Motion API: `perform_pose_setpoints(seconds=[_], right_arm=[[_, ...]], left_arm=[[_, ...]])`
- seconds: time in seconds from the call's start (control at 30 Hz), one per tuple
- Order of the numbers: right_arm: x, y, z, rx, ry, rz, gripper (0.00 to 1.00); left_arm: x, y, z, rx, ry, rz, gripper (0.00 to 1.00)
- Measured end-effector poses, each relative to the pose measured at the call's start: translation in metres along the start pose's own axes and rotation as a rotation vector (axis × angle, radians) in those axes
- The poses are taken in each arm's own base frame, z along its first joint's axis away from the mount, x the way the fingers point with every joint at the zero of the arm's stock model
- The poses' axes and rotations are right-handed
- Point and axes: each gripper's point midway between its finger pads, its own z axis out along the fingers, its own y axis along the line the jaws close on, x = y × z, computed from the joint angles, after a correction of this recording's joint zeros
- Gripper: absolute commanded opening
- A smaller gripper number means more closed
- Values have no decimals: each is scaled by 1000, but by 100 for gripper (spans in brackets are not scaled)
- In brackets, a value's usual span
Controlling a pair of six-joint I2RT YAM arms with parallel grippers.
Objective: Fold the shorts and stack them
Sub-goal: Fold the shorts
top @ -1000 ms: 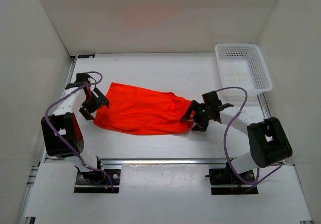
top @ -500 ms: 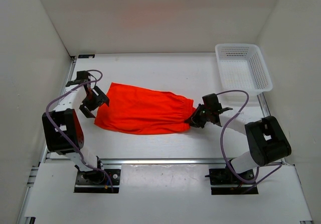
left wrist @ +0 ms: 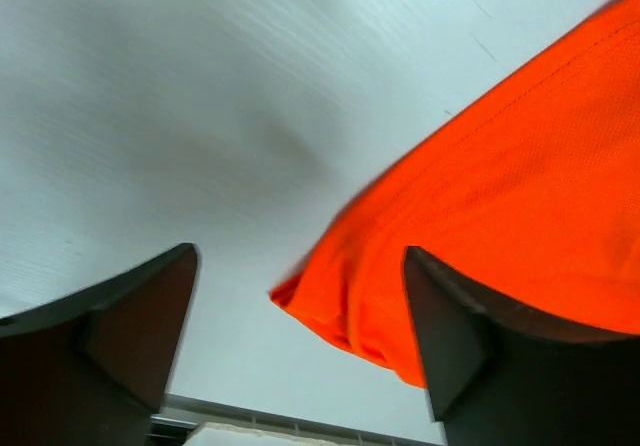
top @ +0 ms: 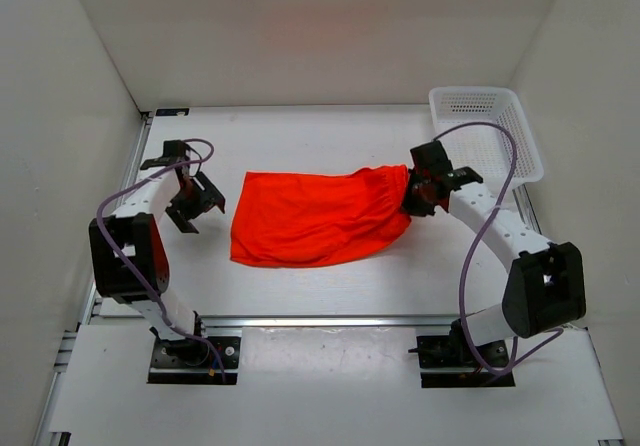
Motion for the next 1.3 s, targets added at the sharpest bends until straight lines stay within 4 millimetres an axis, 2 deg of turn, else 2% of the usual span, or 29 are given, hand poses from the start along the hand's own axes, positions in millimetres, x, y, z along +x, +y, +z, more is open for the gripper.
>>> perform_pose_setpoints(seconds=[0.07,0.1,0.13,0.17,0.2,0.27,0.4,0.67,0.77,0.9,1.17,1.3], right_arm=[[-18,1,-15,21,-37,-62,0],[-26,2,-21,26,-52,-84,0],[-33,2,-28,36,-64,-112,0],[-38,3,-33,41,-73,-134,0],[-44,4,-39,45,-81,-156,0],[-54,6,-46,56,-91,-192,0],[-67,13,-52,69,-90,-255,0],[-66,40,-53,55,-64,-366,0],[-65,63,-55,28,-67,-414,0],[-52,101,-55,-26,-54,-482,0],[-14,173,-35,-90,1,-592,0],[0,202,-26,-111,11,-629,0]], left_arm=[[7,-11,0,17,6,24,77],[11,-17,1,24,10,34,67],[15,-23,2,31,18,51,32],[18,-29,4,40,24,54,16],[22,-35,7,51,38,70,10],[29,-46,16,71,72,94,10],[42,-55,32,81,132,114,10],[61,-77,51,111,197,167,10],[68,-83,56,124,227,178,10],[68,-86,56,136,229,180,10],[69,-89,57,152,237,178,10],[69,-90,58,157,240,178,10]])
